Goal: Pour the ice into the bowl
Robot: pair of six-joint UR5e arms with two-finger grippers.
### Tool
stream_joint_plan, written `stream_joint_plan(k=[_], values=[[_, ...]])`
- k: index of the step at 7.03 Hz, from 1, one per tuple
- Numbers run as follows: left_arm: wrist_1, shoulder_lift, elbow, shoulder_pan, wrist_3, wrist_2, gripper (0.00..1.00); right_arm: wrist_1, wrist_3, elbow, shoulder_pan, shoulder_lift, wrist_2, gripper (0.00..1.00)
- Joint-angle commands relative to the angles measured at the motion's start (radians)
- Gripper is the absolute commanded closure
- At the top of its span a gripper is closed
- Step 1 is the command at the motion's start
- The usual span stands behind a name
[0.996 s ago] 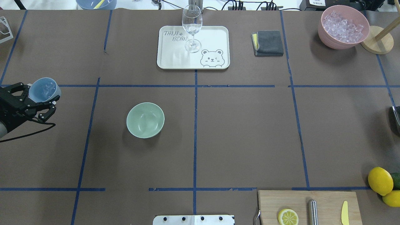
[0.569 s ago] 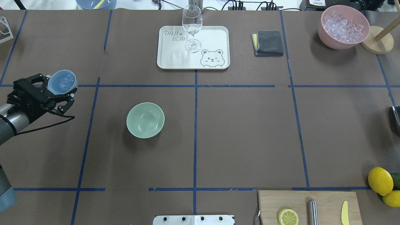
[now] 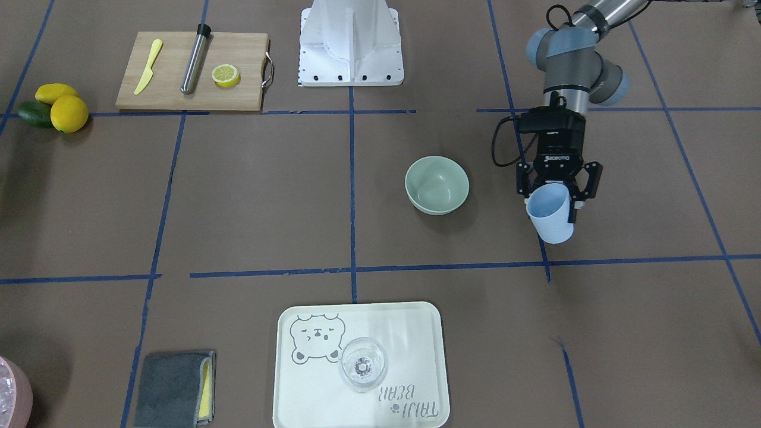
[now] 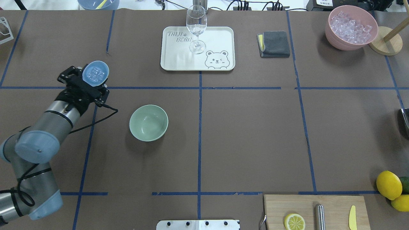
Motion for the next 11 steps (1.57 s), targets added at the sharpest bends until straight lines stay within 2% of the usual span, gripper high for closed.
stream_joint_plan(k=[1,4,10,11], values=[[0.099,-0.057,-0.002,0.096,0.078,0.115,1.00,0.000,0.000,-0.003,0.001,0.000,-0.005,0.00],[0.099,-0.071,0.030,0.153,0.314,0.227,1.00,0.000,0.000,-0.004,0.004,-0.002,-0.005,0.00],[0.095,-0.117,0.032,0.166,0.761,0.286,1.00,0.000,0.002,-0.004,0.012,0.001,-0.008,0.00],[0.090,-0.121,0.021,0.166,0.763,0.284,1.00,-0.002,0.002,-0.004,0.012,0.003,-0.010,0.00]])
